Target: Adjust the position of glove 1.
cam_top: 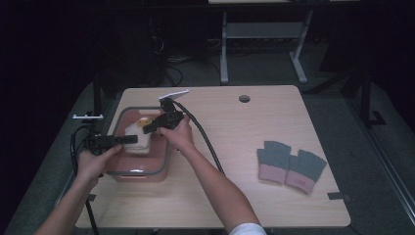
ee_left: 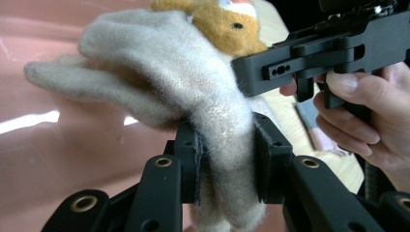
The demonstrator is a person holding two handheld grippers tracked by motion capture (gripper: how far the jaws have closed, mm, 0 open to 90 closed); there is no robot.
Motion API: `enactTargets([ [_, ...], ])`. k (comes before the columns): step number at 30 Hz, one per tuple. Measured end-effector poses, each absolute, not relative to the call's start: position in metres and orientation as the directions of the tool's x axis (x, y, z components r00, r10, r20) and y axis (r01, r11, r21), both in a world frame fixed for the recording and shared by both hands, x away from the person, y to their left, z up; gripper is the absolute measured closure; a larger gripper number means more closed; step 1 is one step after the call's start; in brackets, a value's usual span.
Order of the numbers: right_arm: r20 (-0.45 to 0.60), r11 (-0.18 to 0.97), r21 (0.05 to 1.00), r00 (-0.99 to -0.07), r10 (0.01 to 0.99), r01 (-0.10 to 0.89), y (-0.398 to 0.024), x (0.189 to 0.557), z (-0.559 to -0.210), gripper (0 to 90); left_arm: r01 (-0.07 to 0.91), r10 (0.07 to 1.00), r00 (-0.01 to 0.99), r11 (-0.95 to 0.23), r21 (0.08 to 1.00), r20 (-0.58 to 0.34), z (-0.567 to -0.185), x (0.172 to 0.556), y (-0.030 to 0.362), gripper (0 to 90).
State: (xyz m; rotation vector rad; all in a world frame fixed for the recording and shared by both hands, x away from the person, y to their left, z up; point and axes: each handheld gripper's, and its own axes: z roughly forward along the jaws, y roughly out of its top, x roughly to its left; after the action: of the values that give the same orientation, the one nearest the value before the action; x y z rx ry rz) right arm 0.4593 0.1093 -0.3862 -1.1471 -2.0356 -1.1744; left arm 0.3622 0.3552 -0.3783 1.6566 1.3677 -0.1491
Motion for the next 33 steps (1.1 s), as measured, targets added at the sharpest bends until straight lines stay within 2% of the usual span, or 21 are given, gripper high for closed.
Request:
enactTargets([
  [10, 0.713, 0.335, 0.393, -0.514, 0.477, 0.856, 0.12, 0.457, -0.402, 80.9, 0.85, 0.75, 0.316, 0.049, 0.525, -0.581, -0.397, 0.36, 0.351, 67.9],
  [21, 0.642, 0.387, 0.398, -0.554, 0.53, 0.832, 0.121, 0.454, -0.397, 72.0, 0.873, 0.782, 0.267, 0.051, 0.485, -0.563, -0.405, 0.358, 0.346, 67.5],
  [28, 0.609, 0.398, 0.404, -0.567, 0.555, 0.824, 0.119, 0.451, -0.393, 66.6, 0.872, 0.835, 0.279, -0.014, 0.49, -0.474, -0.405, 0.356, 0.341, 66.8],
  [33, 0.591, 0.398, 0.421, -0.58, 0.561, 0.815, 0.117, 0.451, -0.391, 63.6, 0.882, 0.84, 0.272, -0.022, 0.471, -0.47, -0.405, 0.355, 0.341, 66.3],
])
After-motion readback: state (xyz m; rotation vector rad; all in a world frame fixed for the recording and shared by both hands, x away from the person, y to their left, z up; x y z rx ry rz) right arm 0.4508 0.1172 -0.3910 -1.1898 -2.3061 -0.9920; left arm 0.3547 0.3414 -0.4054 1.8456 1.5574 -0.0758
